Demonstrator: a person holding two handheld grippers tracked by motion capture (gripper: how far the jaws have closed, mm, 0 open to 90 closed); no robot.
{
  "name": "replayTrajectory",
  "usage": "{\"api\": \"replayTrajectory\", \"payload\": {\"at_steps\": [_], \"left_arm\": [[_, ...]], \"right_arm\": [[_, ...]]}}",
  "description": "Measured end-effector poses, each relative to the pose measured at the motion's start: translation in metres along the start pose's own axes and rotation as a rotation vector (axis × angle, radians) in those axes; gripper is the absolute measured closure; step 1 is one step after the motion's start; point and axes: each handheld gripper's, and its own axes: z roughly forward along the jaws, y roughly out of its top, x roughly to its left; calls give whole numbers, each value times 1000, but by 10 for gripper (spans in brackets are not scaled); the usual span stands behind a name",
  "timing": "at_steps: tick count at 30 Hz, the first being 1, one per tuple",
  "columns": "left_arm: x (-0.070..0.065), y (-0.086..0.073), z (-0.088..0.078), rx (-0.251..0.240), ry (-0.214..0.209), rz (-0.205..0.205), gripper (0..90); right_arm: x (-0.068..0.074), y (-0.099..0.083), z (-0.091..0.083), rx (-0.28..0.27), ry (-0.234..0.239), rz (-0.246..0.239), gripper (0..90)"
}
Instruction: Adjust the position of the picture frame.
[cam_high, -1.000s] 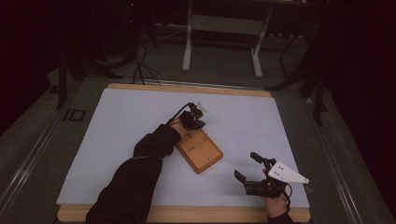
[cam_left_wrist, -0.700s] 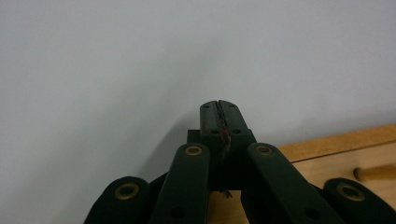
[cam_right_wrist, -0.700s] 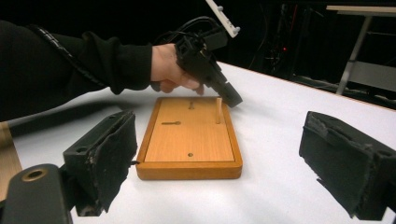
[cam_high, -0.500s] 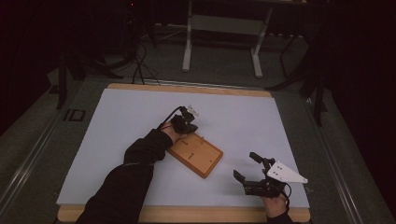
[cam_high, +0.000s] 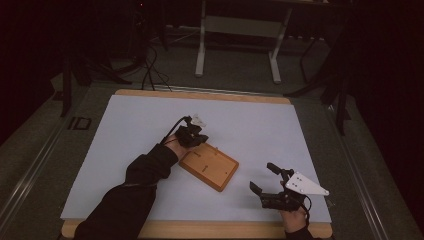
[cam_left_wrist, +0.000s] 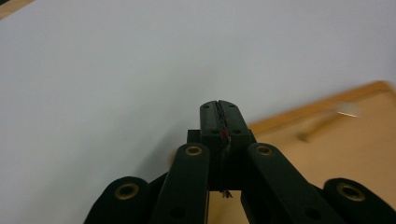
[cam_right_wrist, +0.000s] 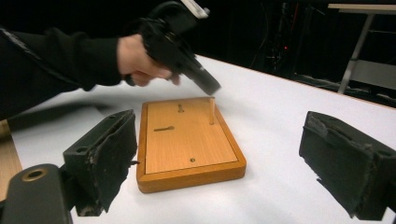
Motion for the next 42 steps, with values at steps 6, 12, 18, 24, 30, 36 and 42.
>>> {"api": "replayTrajectory", "payload": {"at_steps": [6, 12, 18, 24, 30, 36, 42], "left_arm": [[-20, -21, -27, -31, -50, 0, 900], [-61, -38, -39, -19, -135, 70, 900], [-98, -46, -41, 13, -237, 119, 900], [-120, -54, -30, 84, -272, 178, 900], [-126, -55, -16, 119, -259, 214, 900], [-131, -52, -8, 139, -242, 259, 900], [-130, -49, -2, 143, -233, 264, 900]], "right_arm": [[1, 0, 1, 2, 3, -3, 108], [0, 0, 2, 7, 2, 4, 107], [1, 0, 2, 5, 0, -3, 107], [0, 0, 2, 2, -3, -1, 108], [0, 0, 1, 1, -5, 0, 107], [-1, 0, 0, 0, -5, 1, 108], [-1, 0, -1, -1, -6, 3, 108]]}}
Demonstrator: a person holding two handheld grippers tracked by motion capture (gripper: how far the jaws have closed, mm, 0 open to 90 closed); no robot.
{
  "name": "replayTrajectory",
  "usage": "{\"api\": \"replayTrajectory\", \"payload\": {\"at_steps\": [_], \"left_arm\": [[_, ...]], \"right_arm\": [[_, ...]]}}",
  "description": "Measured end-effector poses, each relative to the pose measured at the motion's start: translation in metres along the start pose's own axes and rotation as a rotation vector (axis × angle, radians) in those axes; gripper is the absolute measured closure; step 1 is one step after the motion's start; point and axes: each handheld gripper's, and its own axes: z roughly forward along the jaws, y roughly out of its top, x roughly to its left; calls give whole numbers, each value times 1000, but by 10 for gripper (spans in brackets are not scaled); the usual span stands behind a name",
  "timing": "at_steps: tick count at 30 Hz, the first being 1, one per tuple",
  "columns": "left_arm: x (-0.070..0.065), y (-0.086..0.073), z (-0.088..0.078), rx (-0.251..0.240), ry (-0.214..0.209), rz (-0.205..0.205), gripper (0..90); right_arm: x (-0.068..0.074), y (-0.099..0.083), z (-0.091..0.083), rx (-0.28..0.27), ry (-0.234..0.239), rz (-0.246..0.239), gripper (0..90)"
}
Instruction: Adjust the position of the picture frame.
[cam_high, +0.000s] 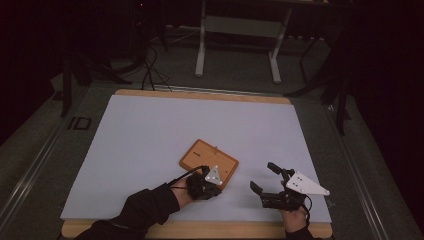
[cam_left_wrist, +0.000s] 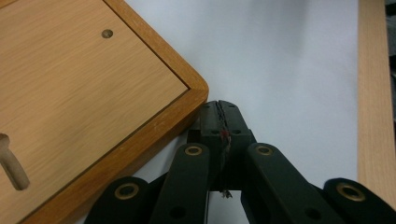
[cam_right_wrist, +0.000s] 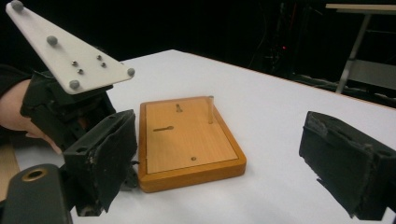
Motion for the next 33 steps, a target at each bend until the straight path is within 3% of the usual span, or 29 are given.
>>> {"api": "replayTrajectory", "payload": {"at_steps": [18, 33], "left_arm": [[20, 20, 16, -38, 41, -69, 900], [33, 32, 23, -49, 77, -93, 900]], "right_arm": [[0, 0, 0, 1, 3, -1, 107], [0, 0, 0, 3, 6, -2, 107]]}}
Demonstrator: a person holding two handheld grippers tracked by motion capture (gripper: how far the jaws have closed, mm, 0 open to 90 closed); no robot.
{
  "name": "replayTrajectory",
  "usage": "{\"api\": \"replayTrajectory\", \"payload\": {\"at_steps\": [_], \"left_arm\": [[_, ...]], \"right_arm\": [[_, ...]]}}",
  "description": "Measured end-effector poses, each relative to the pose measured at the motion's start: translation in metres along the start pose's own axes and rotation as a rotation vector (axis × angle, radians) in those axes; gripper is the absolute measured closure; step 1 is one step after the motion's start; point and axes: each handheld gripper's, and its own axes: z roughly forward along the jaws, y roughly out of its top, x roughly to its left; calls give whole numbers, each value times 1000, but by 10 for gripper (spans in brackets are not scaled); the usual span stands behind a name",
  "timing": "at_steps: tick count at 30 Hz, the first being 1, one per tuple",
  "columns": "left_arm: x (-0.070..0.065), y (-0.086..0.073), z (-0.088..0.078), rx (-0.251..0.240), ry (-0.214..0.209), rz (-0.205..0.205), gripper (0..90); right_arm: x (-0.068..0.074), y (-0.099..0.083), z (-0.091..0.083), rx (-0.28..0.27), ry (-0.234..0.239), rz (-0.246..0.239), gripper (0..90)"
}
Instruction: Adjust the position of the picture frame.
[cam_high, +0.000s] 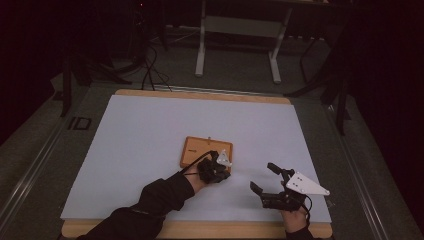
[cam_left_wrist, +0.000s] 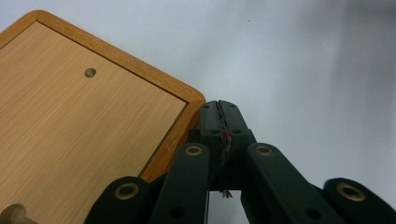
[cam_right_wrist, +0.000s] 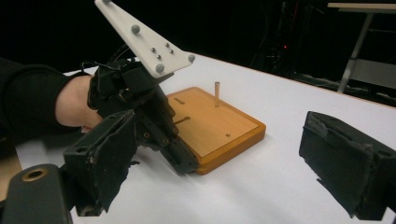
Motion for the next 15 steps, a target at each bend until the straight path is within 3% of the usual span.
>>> {"api": "replayTrajectory", "payload": {"at_steps": [2, 5, 15], "left_arm": [[-1, 0, 2, 16, 10, 20, 900], [3, -1, 4, 12, -2, -9, 900], [10, 1, 6, 8, 16, -24, 900]], "right_arm": [[0, 0, 0, 1, 0, 0, 108], [0, 0, 0, 2, 1, 2, 108], [0, 0, 0, 2, 2, 2, 108]]}}
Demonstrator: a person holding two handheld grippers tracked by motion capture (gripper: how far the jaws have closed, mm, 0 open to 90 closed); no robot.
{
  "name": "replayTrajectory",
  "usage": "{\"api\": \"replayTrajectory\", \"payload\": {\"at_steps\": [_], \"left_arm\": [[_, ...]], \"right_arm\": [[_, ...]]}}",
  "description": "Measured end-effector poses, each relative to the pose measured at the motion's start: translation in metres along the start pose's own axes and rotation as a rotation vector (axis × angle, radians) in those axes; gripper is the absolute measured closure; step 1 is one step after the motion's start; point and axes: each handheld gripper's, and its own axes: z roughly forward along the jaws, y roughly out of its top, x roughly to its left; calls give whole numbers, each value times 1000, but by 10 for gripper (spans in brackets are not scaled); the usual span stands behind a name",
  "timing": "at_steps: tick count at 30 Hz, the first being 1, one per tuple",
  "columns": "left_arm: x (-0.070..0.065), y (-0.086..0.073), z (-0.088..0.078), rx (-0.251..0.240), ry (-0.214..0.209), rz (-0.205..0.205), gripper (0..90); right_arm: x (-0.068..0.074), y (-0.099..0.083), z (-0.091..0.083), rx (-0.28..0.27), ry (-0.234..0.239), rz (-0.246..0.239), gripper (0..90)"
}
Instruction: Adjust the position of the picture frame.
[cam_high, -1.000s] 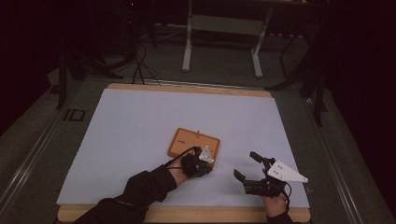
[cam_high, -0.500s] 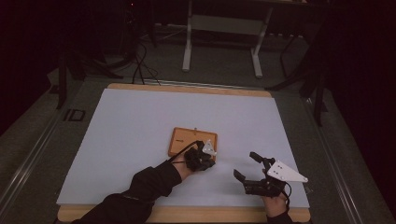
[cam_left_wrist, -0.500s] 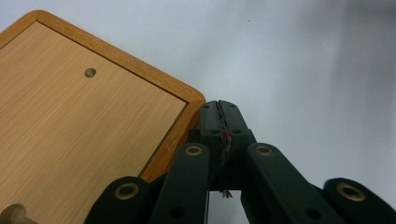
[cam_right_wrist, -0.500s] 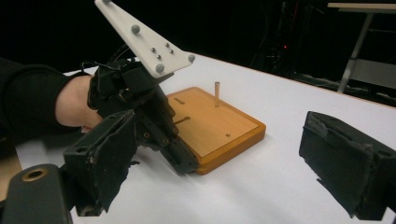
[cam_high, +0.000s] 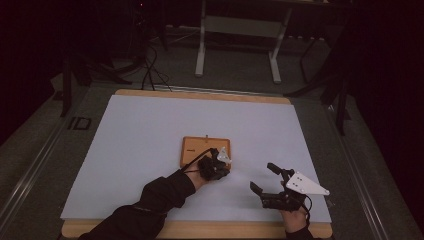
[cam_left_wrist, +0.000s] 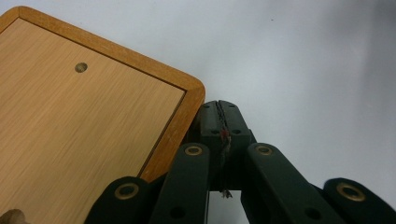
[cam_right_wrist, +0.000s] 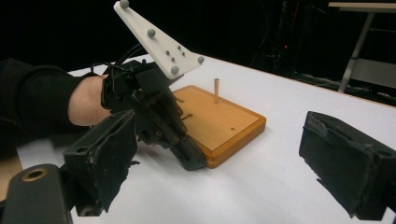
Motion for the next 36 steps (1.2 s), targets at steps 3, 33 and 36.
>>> {"api": "replayTrajectory", "payload": {"at_steps": [3, 33, 36], "left_arm": [[2, 1, 0, 6, 3, 2, 900], [30, -16, -84, -184, 43, -74, 819], [39, -25, -94, -209, 76, -100, 805]], "right_arm": [[0, 0, 0, 0, 0, -1, 108], [0, 0, 2, 12, 8, 3, 124], [0, 0, 2, 17, 0, -6, 128]]}}
